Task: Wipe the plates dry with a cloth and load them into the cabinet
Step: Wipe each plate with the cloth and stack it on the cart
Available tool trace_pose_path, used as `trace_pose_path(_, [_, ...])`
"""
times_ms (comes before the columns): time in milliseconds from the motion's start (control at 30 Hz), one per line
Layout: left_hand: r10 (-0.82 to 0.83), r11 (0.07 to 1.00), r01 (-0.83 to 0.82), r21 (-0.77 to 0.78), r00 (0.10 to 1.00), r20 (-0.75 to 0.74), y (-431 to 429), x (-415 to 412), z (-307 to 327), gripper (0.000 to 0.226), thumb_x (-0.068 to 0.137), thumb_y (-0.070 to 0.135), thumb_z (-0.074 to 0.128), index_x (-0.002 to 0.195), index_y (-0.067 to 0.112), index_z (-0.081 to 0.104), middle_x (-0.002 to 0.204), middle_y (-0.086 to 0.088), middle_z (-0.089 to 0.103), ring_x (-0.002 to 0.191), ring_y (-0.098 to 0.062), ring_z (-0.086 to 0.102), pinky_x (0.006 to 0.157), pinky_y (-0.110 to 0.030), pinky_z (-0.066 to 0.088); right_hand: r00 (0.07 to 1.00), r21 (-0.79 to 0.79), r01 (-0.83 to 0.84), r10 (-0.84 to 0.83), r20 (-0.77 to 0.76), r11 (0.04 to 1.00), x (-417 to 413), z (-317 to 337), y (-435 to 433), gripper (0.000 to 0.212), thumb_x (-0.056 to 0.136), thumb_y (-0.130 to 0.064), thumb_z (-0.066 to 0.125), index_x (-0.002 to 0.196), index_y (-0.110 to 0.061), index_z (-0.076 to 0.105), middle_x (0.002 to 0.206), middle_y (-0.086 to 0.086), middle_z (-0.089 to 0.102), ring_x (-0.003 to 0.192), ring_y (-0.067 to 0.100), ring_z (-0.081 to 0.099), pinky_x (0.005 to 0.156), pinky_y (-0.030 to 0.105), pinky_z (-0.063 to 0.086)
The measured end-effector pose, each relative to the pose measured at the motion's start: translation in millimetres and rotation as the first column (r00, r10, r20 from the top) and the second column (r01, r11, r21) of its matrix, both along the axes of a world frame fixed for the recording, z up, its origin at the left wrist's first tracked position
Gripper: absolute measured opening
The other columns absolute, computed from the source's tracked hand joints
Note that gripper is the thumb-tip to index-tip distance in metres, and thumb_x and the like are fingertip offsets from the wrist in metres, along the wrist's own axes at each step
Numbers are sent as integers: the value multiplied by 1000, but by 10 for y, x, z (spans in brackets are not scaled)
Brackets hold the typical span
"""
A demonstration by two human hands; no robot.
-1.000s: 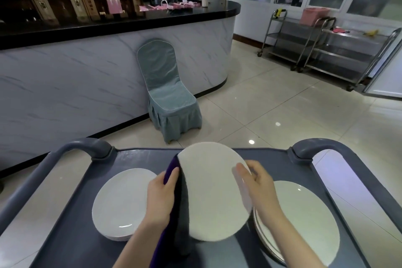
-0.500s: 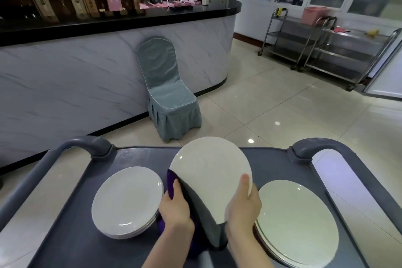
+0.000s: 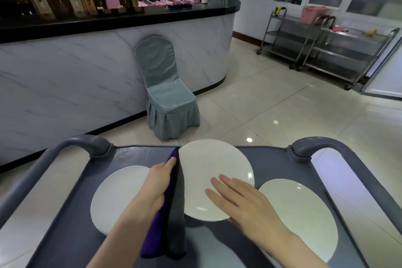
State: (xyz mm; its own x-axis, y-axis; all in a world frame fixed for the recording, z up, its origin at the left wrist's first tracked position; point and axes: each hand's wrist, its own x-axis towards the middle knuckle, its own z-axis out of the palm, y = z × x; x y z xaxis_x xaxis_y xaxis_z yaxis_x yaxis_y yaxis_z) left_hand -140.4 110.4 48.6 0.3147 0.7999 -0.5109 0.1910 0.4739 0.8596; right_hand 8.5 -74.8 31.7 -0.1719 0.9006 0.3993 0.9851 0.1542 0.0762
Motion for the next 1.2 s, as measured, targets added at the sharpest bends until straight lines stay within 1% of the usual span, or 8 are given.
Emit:
trace_pose_path(167, [5,986,52,-161,942,336,-220,114,151,39,90,53,62,89,14,69,83,-6,68,63,-20,66,58,-27,54,849,-46,138,-142,-510,989,-173,243,69,37,98,-50,47,125,-36,68,125,-23,66,111,5,67,85,16,52])
trace_pose_path(267, [-283,942,247,229,949,139,-524,303,127,45,106,43,34,142,20,46,146,-5,49,128,-22,53,105,-45,45,459,-138,180,-207,-864,974,-359,353,189,26,94,-61,46,77,-52,63,76,-30,61,71,-4,55,67,7,38])
trace_pose_path(500, [-422,338,393,855,875,-236,-802,434,-24,62,101,21,24,149,41,-10,162,23,-14,149,-2,-16,122,-35,-5,-252,-208,367,-118,-961,907,-369,514,404,42,101,-46,44,79,-39,78,83,-7,78,78,4,73,66,17,57])
trace_pose_path(700, [-347,878,241,413,915,205,-557,507,-40,66,98,57,41,154,23,29,159,-17,26,146,-33,27,120,-52,26,-129,-297,479,-269,-954,826,-473,441,373,57,101,-38,50,46,-26,38,44,-16,37,46,3,30,44,15,27])
trace_pose_path(867, [-415,317,437,842,862,-291,-807,537,-199,62,99,26,21,153,45,-3,164,19,-5,152,-8,-3,124,-44,9,-283,-291,499,-165,-945,816,-342,524,453,50,102,-43,48,71,-12,74,73,0,74,69,16,66,70,34,52])
trace_pose_path(933, [-476,338,433,835,845,-245,-778,574,-167,61,98,31,17,151,53,-3,162,28,-3,151,-2,-6,122,-40,4,-289,-297,493,-169,-942,818,-349,519,452,50,102,-45,47,69,-18,74,73,-1,75,70,15,69,70,33,54])
trace_pose_path(1067, [-420,767,308,563,904,79,-559,589,-28,51,93,63,25,140,51,39,154,18,35,148,-9,22,123,-42,18,-254,-377,492,-285,-924,785,-451,441,393,56,98,-47,48,48,-21,46,49,-11,45,50,10,39,50,21,36])
trace_pose_path(1200, [-388,636,255,729,921,17,-753,565,-74,49,102,40,28,131,78,21,152,40,24,147,4,17,123,-43,17,-288,-331,501,-206,-935,800,-443,476,428,54,102,-43,46,69,-7,69,71,6,74,69,17,66,71,38,53])
